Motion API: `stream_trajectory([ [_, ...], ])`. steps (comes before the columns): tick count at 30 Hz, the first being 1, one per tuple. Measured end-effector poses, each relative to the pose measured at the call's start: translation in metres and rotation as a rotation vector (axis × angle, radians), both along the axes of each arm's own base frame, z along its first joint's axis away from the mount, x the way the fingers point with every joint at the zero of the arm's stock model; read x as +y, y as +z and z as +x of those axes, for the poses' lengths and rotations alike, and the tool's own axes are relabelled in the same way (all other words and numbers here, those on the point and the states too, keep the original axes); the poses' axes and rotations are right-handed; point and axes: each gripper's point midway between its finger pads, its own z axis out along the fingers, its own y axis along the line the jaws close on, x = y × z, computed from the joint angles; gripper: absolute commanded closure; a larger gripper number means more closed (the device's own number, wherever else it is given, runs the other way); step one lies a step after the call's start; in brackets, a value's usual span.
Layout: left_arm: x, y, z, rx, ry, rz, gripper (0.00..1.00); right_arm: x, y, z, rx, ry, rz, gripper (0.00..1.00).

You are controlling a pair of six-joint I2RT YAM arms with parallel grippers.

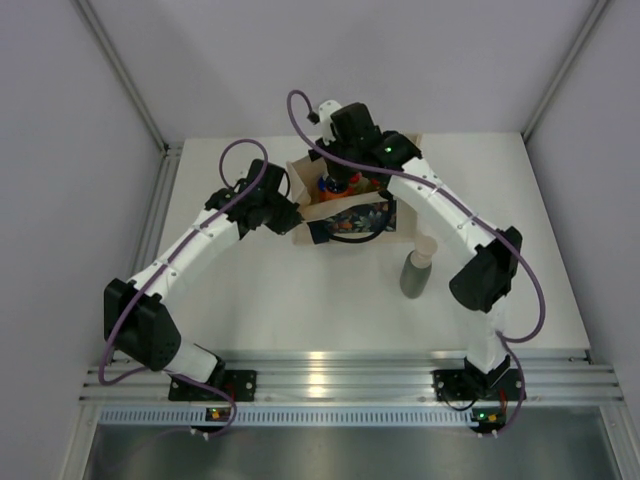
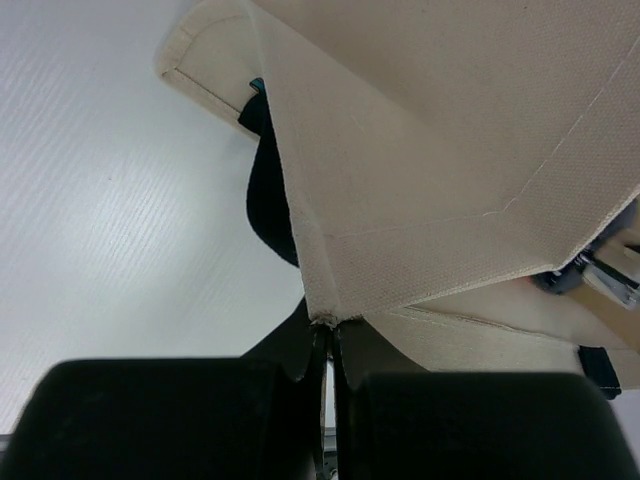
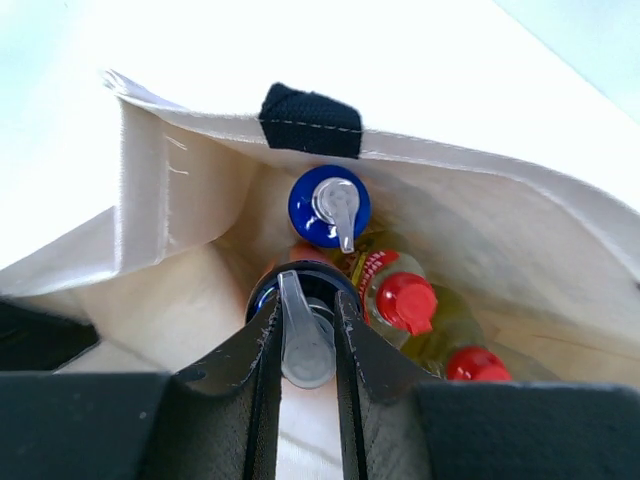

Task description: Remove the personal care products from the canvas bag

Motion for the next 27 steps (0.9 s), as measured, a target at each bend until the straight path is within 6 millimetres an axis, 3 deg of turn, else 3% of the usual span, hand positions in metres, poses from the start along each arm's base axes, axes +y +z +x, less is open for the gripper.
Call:
stream_trajectory([
  [14, 0.0, -0.001, 0.0, 0.002, -0.001, 0.001, 1.0, -0.022, 0.145, -0.045, -0.242, -0.025, 0.148, 1.0],
  [27, -0.001, -0.004, 0.002, 0.008, 0.002, 0.007, 1.0, -0.054, 0.21, -0.113, -0.327, 0.023, 0.249, 1.0],
])
